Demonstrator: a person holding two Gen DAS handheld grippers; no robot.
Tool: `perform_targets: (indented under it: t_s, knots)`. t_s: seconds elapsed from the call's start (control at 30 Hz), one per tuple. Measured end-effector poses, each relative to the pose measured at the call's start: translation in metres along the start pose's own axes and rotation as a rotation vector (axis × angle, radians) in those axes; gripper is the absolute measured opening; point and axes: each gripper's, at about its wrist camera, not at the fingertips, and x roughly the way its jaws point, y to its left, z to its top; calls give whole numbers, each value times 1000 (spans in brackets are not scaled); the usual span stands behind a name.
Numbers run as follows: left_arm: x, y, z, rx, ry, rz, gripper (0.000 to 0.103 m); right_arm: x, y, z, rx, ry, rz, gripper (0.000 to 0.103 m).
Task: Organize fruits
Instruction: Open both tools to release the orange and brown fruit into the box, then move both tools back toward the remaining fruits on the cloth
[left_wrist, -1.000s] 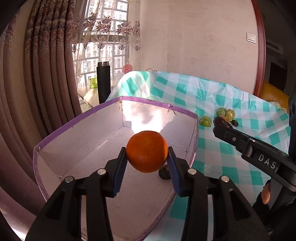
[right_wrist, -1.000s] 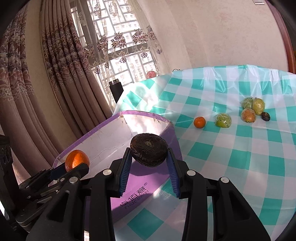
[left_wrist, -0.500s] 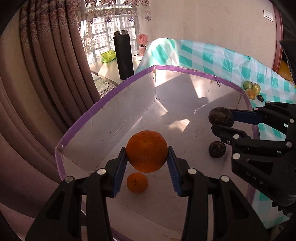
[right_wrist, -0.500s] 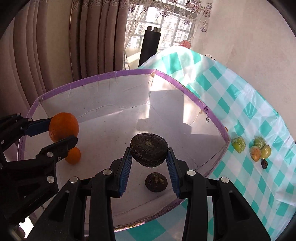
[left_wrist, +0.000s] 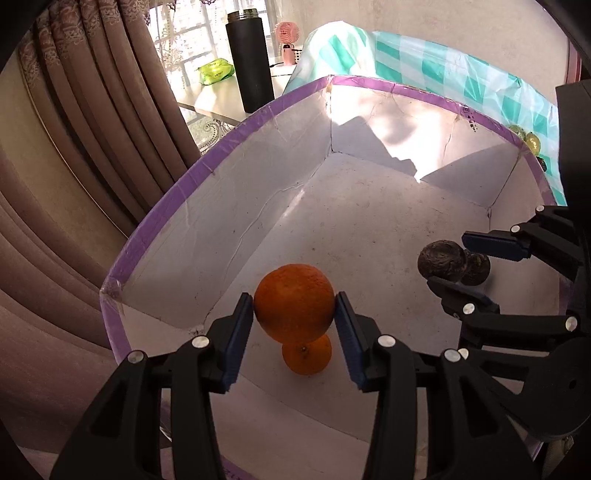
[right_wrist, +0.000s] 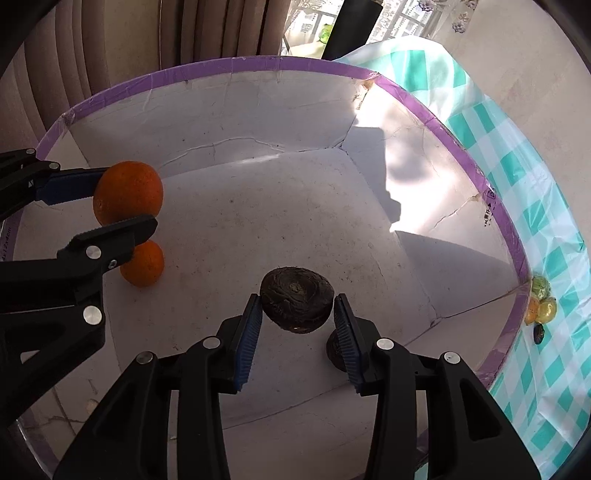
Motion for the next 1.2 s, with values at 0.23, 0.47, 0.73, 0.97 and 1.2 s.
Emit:
perform_targets:
  t_s: [0.23, 0.47, 0.73, 0.97, 1.2]
  knots:
    - [-6, -4, 1, -9, -1, 32, 85, -3, -1, -4, -16, -43, -32, 86]
    - [-4, 0, 0, -45, 16, 33, 87, -11, -2, -8, 11, -115, -48, 86]
    - [-9, 5, 0, -86, 12, 40, 88, -22, -2, -12, 57, -224, -47, 86]
    - [-66, -12, 10, -119, -205, 112, 92, -52, -25, -31, 194, -480, 28, 86]
    - [-157, -82, -1, -87, -726, 19, 101, -90, -115, -84, 470, -692, -24, 89]
